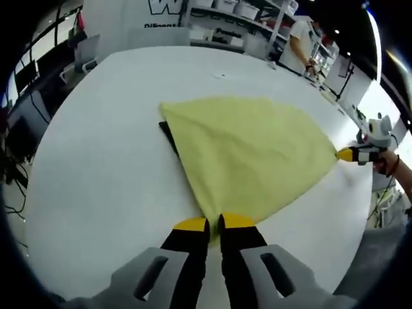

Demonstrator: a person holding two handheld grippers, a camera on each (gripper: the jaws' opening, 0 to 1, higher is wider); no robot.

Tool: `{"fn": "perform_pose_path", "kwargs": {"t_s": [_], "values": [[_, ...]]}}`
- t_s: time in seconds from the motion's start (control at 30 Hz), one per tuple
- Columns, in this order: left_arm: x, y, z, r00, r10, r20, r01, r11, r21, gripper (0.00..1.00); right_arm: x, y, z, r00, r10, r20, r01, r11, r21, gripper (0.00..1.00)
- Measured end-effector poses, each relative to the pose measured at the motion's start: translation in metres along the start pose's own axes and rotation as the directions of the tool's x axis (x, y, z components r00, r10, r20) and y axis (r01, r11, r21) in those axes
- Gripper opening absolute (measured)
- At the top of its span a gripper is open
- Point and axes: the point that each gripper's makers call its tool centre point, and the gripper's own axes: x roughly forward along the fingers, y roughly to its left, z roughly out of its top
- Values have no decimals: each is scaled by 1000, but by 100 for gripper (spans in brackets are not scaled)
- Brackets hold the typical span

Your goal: Fold the garment on the visible template until the final outline fits inside the template.

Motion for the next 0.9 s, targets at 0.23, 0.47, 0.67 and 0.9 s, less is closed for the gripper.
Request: {"fn": "perform_pose_path", "kwargs": {"t_s": [0.23,0.47,0.67,0.9], "values": [[-8,-3,-12,1000,-8,-16,8,1000,3,7,-7,6,-11,1000,11,-26,-11,1000,-6,0],[-18,-8,-26,999,-20,-28,20,1000,5,6,-16,12,-24,999,18,-35,-18,1000,-1,0],[-24,-11,-37,999,-33,-21,33,999,-9,6,-23,17,-34,999,22,-32,-22,1000,1,0],[-28,-15,-43,999,-40,-19,40,999,-23,6,-26,17,-38,999,21,-42,-22,1000,-21,0]]}}
